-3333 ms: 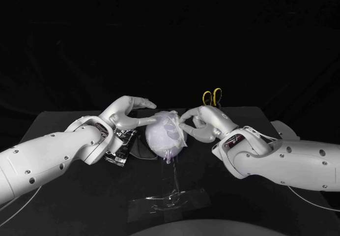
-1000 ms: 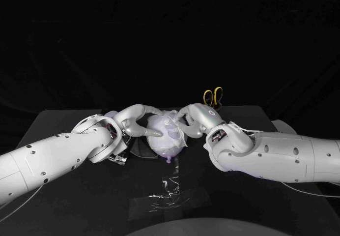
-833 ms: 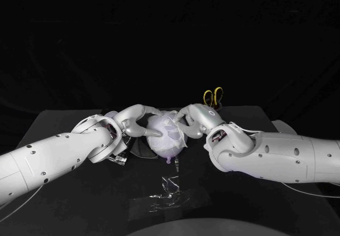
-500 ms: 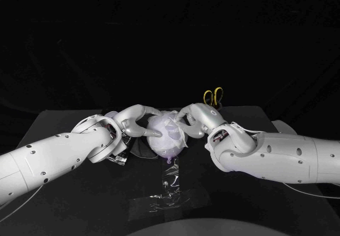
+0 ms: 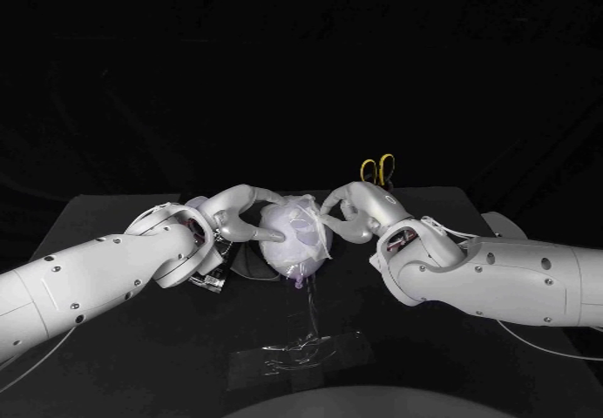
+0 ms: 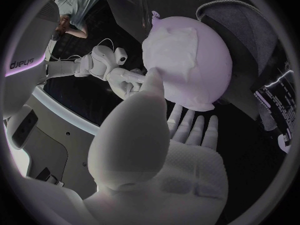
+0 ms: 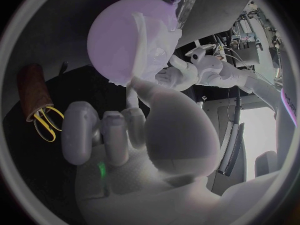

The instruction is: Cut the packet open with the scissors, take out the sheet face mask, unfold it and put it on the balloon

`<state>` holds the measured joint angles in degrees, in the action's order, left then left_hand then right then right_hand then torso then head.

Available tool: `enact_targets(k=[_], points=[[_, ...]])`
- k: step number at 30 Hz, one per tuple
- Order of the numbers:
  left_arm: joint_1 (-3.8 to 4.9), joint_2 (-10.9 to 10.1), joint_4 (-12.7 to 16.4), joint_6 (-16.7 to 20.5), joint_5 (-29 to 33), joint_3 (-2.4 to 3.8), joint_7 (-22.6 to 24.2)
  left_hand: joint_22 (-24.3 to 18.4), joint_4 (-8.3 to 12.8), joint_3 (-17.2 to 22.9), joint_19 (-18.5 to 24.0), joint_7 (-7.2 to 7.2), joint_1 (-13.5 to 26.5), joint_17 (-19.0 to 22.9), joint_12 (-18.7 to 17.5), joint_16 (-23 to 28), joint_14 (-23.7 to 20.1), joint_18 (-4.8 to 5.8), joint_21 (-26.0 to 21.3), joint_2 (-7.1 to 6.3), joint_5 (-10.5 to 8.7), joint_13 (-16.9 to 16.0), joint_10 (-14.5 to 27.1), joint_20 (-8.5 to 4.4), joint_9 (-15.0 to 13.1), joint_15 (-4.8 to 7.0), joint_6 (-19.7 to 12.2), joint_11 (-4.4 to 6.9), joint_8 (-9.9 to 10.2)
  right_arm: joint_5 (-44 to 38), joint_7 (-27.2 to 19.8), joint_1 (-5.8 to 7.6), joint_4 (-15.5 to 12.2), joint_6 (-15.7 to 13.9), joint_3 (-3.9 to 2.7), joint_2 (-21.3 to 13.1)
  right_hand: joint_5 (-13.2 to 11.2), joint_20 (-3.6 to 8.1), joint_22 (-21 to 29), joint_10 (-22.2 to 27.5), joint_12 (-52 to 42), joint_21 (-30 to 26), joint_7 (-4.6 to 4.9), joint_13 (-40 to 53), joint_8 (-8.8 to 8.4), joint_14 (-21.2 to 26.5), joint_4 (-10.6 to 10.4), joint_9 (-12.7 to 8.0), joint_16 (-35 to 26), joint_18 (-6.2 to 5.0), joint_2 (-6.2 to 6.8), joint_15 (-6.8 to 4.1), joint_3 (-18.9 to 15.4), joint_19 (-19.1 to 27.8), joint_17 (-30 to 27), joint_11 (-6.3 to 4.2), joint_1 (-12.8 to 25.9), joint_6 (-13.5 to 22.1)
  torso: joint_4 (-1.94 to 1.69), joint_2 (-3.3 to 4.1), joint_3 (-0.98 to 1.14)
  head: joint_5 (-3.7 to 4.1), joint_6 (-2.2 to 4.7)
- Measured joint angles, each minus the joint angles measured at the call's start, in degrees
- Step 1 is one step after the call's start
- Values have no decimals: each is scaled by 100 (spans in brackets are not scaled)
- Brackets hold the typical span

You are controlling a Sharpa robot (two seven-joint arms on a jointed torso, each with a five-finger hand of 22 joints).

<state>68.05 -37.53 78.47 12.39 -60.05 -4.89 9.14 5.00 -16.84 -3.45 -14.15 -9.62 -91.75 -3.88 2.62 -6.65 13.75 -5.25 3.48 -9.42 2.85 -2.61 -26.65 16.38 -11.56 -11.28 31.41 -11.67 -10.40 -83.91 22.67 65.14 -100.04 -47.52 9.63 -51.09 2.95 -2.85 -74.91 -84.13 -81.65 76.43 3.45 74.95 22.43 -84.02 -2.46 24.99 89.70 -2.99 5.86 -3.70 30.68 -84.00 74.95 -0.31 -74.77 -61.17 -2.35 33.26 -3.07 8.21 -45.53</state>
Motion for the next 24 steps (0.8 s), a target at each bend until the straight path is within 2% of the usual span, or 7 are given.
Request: enact_targets(k=[14, 15, 17, 19, 23, 24], points=[[0, -5, -4, -21, 46, 0, -20, 6, -16, 16, 0, 0, 0, 1, 0, 0, 0, 2, 0, 0, 0, 0, 0, 0, 2, 0, 0, 0, 0, 481, -105, 0, 58, -5, -26, -90, -11, 18, -4, 0, 2, -1, -6, -1, 10, 0, 0, -2, 10, 0, 1, 0, 0, 0, -5, 0, -1, 11, -7, 1, -5, 12, 1], [0, -6, -4, -22, 49, 0, -21, 6, -16, 16, 0, 0, 0, 1, 0, 0, 0, -5, 0, 0, 0, 0, 0, 0, 3, 0, 0, 0, 0, 500, -117, 0, 57, -9, -27, -97, -11, 18, -4, 0, 5, -1, -2, -2, 10, 0, -5, 1, 10, 0, 42, 0, -5, 1, -4, 0, 44, 31, -7, 1, -7, 11, 1], [0, -9, -4, -24, 57, 0, -22, 6, -16, 16, 0, 0, 0, 1, 0, 0, 0, -59, 0, 0, 0, 0, 0, 0, 3, 0, 0, 0, 0, 536, -153, 0, 32, -29, -28, -104, -8, 18, -4, 0, 14, -11, 47, -3, 4, 0, -76, 19, 7, 0, 92, 1, -69, 1, -4, 0, 178, 145, -7, 1, -7, 8, 1], [0, -9, -4, -25, 62, 0, -23, 6, -16, 16, 0, 0, 0, 1, 0, 0, 0, -59, 0, 0, 0, 0, 0, 0, 3, 0, 0, 0, 0, 553, -197, 0, -9, -59, -28, -103, -7, 18, -4, 11, 51, -33, 118, -5, -103, 0, -185, -38, 6, 0, 143, 1, -122, 1, -4, 13, 307, 279, -7, 1, -7, 5, 3], [0, -8, -3, -28, 74, 0, -24, 6, -16, 16, 0, 0, -22, 1, 0, 0, 0, -59, 0, 22, 0, 0, 0, 0, 4, 0, 0, 0, 0, 552, -319, 0, -122, -164, -33, -88, -7, 8, -3, 20, 82, -57, 261, -4, -306, 10, -375, -161, 6, 0, 254, 116, -279, 7, -3, 158, 553, 501, -7, 1, -5, 2, 11], [0, -8, -3, -29, 78, 0, -24, 5, -16, 16, 0, 0, -22, 1, 0, 0, 0, -59, 0, 22, 0, 1, 0, 0, 5, 0, 0, 0, 0, 541, -353, 0, -143, -196, -34, -80, -7, -19, -3, 19, 82, -67, 281, -4, -339, 6, -411, -181, 5, 0, 258, 120, -314, 10, -3, 166, 605, 522, -7, 1, -4, 2, 11]])
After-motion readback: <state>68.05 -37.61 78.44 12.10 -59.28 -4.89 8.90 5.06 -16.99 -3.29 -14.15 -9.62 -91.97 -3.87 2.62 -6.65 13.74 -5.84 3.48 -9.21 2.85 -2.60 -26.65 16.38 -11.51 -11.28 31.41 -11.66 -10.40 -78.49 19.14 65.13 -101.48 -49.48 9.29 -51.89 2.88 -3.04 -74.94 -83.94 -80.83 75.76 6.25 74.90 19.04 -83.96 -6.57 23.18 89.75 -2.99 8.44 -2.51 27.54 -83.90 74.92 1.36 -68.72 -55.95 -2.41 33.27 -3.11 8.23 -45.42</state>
